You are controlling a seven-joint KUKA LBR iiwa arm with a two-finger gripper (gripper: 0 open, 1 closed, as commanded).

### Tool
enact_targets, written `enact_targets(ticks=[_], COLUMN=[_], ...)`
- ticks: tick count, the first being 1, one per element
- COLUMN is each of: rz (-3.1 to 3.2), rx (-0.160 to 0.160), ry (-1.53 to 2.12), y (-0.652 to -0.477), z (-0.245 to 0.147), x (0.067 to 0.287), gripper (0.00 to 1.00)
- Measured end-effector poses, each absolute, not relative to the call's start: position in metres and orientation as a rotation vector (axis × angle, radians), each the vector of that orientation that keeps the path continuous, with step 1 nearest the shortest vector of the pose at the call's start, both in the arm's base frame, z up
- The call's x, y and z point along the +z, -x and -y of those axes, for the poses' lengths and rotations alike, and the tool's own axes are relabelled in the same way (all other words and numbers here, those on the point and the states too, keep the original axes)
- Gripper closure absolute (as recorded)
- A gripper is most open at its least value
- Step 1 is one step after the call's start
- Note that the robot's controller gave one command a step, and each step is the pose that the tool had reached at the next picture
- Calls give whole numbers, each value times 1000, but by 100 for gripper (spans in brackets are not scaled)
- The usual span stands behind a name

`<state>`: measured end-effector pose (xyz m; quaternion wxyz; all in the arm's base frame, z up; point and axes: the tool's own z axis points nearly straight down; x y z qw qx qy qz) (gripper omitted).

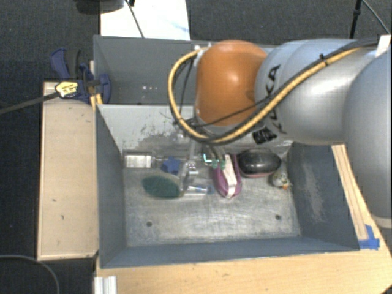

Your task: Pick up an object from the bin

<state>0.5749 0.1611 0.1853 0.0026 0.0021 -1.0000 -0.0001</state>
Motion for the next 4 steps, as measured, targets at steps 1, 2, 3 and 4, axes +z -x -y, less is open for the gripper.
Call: enact_targets(ticks=[1, 2, 3, 4], rz=[3103, 3112, 2881, 2884], rx=[0, -3, 3, 2], ry=[-460, -449, -1277, -1273], y=[-572, -575, -595, -590], z=[-190, -190, -151, -149], x=[77, 81, 184, 253], gripper=[0, 100, 100, 100])
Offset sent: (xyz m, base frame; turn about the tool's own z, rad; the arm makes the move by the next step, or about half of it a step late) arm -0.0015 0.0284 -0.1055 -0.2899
